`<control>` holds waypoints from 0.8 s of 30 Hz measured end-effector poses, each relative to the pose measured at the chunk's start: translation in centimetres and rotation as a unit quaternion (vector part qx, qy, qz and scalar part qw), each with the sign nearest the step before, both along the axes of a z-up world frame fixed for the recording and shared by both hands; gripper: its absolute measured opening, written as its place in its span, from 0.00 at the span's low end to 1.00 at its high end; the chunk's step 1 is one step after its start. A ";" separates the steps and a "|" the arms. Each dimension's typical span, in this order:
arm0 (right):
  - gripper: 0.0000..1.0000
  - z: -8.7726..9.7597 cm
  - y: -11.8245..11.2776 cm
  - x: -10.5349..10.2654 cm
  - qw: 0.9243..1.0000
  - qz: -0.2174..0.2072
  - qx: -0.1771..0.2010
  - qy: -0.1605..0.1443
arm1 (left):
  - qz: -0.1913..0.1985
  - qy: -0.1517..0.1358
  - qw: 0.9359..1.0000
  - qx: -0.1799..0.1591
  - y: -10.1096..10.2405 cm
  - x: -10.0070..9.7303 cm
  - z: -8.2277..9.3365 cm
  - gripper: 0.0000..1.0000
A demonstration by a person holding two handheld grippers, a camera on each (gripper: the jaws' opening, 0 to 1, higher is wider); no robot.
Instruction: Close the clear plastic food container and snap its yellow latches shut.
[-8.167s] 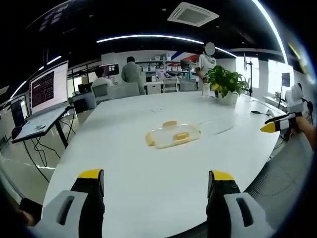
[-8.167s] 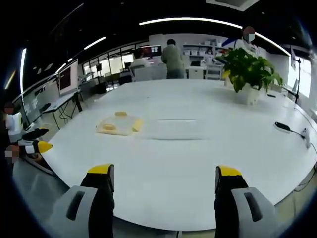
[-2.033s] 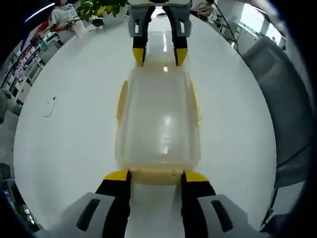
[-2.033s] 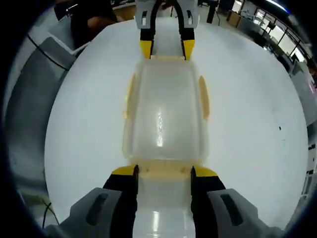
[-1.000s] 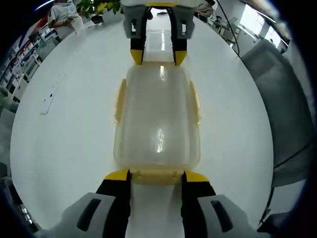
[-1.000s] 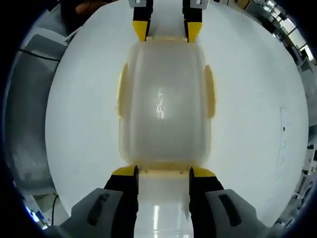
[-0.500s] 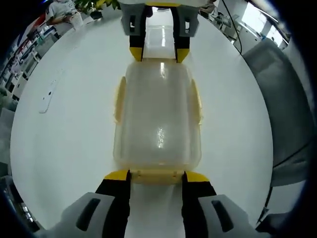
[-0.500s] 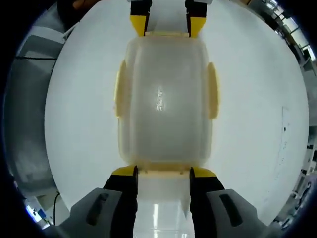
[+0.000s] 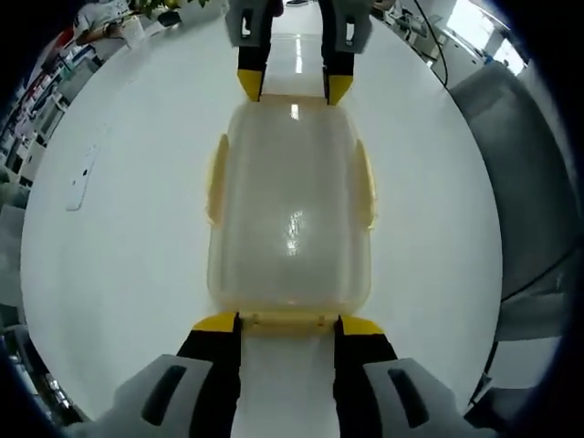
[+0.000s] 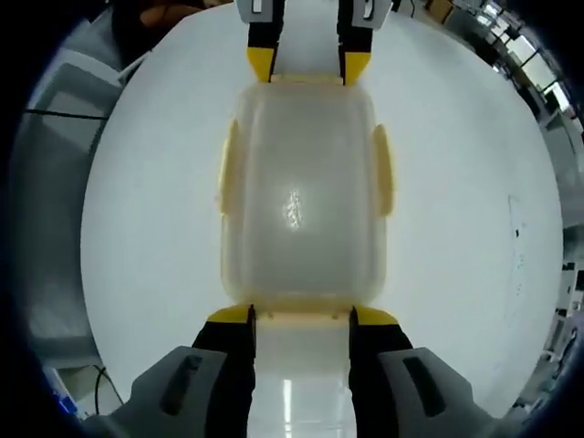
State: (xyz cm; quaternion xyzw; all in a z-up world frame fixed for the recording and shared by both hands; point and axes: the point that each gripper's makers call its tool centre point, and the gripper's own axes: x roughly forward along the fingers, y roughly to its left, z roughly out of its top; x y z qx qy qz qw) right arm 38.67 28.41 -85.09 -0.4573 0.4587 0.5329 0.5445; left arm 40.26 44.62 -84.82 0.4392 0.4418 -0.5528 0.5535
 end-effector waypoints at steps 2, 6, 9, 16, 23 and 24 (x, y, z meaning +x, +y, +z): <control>0.36 0.0 -0.1 -0.4 1.000 0.005 0.004 0.009 | 0.009 0.020 1.000 -0.005 -0.2 -1.1 0.3 0.33; 0.36 1.1 -0.3 -1.0 1.000 0.014 0.017 0.021 | 0.019 0.024 1.000 -0.007 -0.4 -1.9 1.3 0.33; 0.36 2.6 -0.1 -0.9 0.999 0.021 0.034 0.020 | 0.025 0.022 0.999 -0.002 -0.4 -2.2 2.4 0.33; 0.36 5.4 -0.5 -1.2 0.998 0.027 0.062 0.002 | 0.028 -0.007 1.000 0.004 -0.8 -2.5 5.6 0.33; 0.36 6.7 -2.1 -2.0 0.997 0.040 0.069 -0.008 | 0.039 -0.012 0.999 0.004 -2.4 -3.6 6.6 0.33; 0.36 6.9 -2.4 -2.1 0.997 0.040 0.070 -0.009 | 0.040 -0.013 0.999 0.006 -2.6 -3.6 6.7 0.33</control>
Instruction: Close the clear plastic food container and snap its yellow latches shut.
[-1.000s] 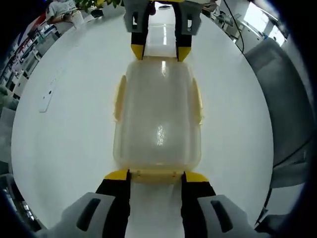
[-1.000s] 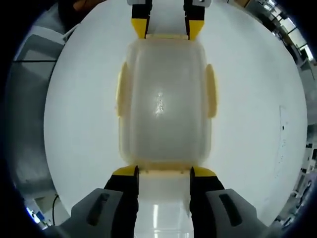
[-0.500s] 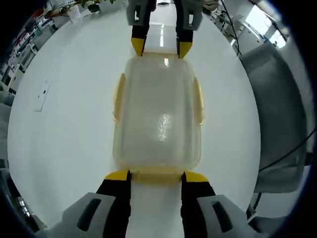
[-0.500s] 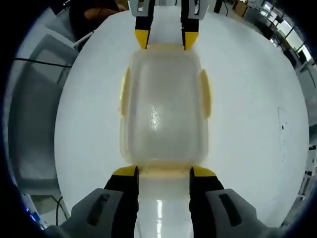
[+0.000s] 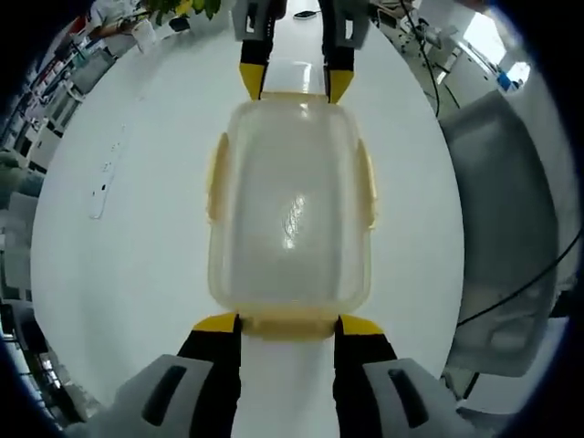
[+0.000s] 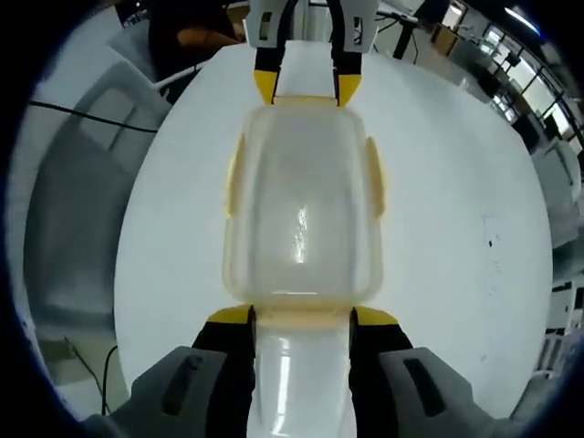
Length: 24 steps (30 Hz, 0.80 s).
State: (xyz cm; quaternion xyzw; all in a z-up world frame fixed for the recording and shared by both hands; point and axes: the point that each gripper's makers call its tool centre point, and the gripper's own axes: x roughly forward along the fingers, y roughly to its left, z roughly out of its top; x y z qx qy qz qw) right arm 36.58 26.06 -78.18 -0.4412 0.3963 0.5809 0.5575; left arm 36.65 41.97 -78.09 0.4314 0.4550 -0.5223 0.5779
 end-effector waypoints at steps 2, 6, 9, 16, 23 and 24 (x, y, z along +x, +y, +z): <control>0.36 0.5 -0.8 0.0 1.000 0.006 0.003 -0.007 | 0.003 0.001 1.000 0.001 -0.8 -0.3 0.4 0.33; 0.36 1.1 -2.6 0.2 1.000 0.006 0.011 -0.011 | 0.005 -0.006 1.000 -0.005 -2.3 -0.2 1.1 0.33; 0.36 1.3 -4.0 0.5 1.000 0.005 0.012 -0.013 | 0.005 -0.008 1.000 -0.012 -4.1 -0.2 1.6 0.33; 0.36 1.6 -7.5 0.7 1.000 0.000 0.007 -0.020 | -0.004 -0.015 1.000 0.002 -7.7 0.3 2.4 0.33; 0.36 2.3 -11.6 0.7 1.000 -0.007 0.011 -0.023 | -0.013 -0.018 1.000 -0.004 -11.4 0.8 2.4 0.33; 0.36 2.3 -12.1 0.8 1.000 -0.005 0.011 -0.026 | -0.010 -0.017 1.000 -0.008 -12.2 0.9 2.3 0.33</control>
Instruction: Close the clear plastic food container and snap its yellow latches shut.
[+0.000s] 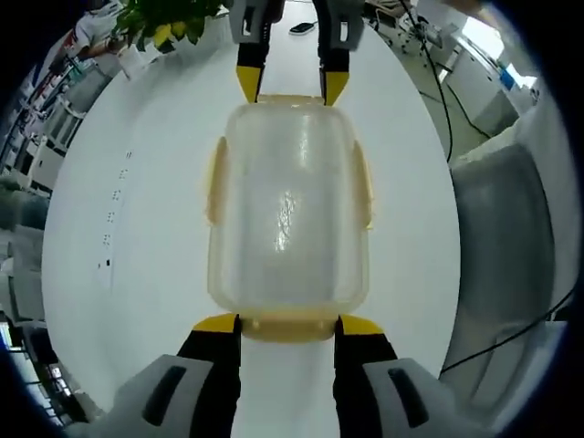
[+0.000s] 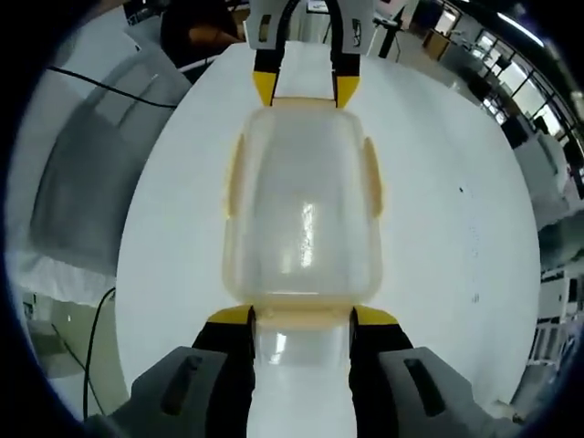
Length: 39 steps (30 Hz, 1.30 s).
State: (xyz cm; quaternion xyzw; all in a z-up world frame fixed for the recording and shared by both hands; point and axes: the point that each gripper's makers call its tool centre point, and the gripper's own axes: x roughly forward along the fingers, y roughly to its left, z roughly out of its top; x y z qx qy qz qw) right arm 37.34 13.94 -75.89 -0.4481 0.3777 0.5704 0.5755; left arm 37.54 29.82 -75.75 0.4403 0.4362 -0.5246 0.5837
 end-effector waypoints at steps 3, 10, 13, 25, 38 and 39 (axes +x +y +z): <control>0.36 -0.1 -1.8 0.1 1.000 -0.001 0.004 0.001 | 0.001 0.004 1.000 -0.014 -1.7 0.1 -0.1 0.33; 0.37 -1.0 -5.1 0.6 1.000 -0.008 0.002 0.006 | -0.004 0.012 1.000 -0.021 -5.1 0.6 -0.9 0.33; 0.37 -1.5 -5.9 1.1 1.000 -0.007 -0.003 0.003 | -0.006 0.015 1.000 -0.015 -5.9 1.0 -1.2 0.33; 0.37 -2.6 -8.4 1.4 1.000 -0.014 0.000 0.022 | -0.011 0.028 0.999 -0.018 -8.4 1.3 -2.2 0.33; 0.37 -3.4 -8.6 1.0 0.999 -0.016 -0.004 0.029 | -0.011 0.041 0.999 -0.009 -8.6 1.0 -3.2 0.33; 0.37 -3.5 -8.6 1.0 0.999 -0.017 -0.005 0.030 | -0.012 0.040 0.999 -0.008 -8.6 1.0 -3.2 0.33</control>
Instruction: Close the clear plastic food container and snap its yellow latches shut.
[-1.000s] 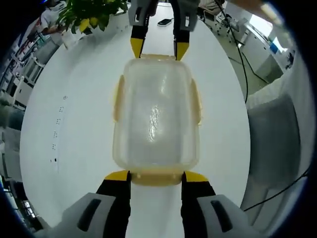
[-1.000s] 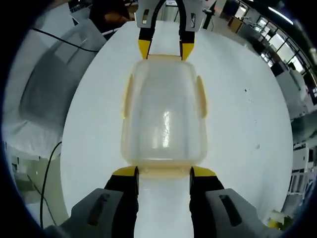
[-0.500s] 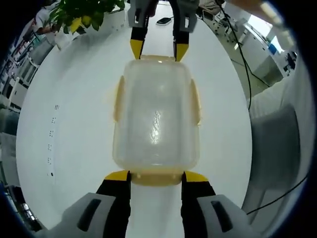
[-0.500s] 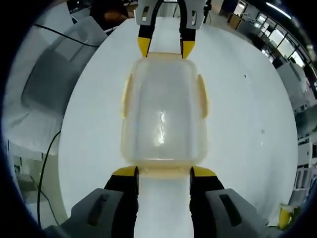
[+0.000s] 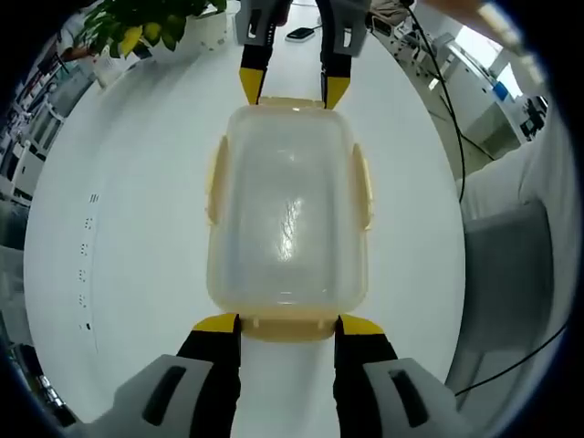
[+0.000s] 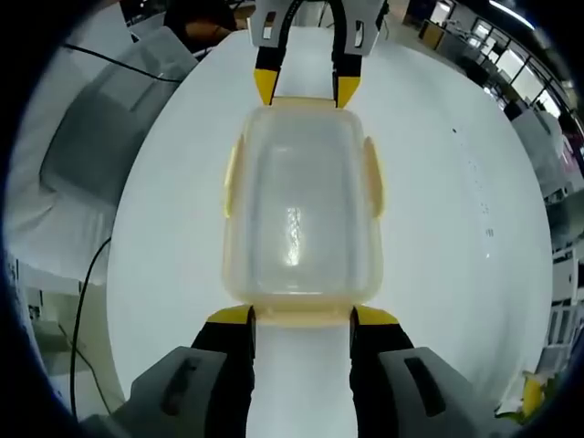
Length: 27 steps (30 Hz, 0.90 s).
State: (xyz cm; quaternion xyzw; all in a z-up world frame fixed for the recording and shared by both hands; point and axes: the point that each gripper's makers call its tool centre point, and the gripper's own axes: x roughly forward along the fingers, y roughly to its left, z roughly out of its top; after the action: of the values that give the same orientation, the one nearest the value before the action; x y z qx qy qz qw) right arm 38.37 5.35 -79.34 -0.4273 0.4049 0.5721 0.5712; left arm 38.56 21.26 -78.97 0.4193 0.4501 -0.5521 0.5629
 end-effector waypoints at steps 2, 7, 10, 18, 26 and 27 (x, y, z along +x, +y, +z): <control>0.37 -0.1 0.0 0.0 1.000 -0.001 0.000 0.001 | -0.001 -0.001 1.000 0.002 0.0 0.0 0.0 0.33; 0.37 -0.2 0.0 -0.2 1.000 -0.004 -0.001 0.006 | -0.005 -0.002 1.000 0.001 0.0 0.0 0.0 0.33; 0.37 -0.2 0.0 -0.3 1.000 -0.005 -0.001 0.007 | -0.006 -0.001 1.000 0.004 0.0 0.0 -0.1 0.34; 0.38 -0.2 0.1 -0.3 1.000 -0.006 -0.003 0.009 | -0.012 -0.002 1.000 0.013 0.2 0.0 -0.4 0.34; 0.38 -0.3 0.0 -0.3 1.000 -0.011 0.003 0.010 | -0.021 -0.009 1.000 0.003 0.2 0.0 -0.4 0.34; 0.39 -0.3 0.0 -0.3 1.000 -0.013 0.005 0.011 | -0.019 -0.009 1.000 0.000 0.1 0.0 -0.4 0.34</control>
State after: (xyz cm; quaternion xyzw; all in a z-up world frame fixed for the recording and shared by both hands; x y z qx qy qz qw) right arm 38.07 5.30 -79.60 -0.4131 0.4136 0.5714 0.5759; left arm 38.59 21.40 -79.32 0.4327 0.4374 -0.5588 0.5561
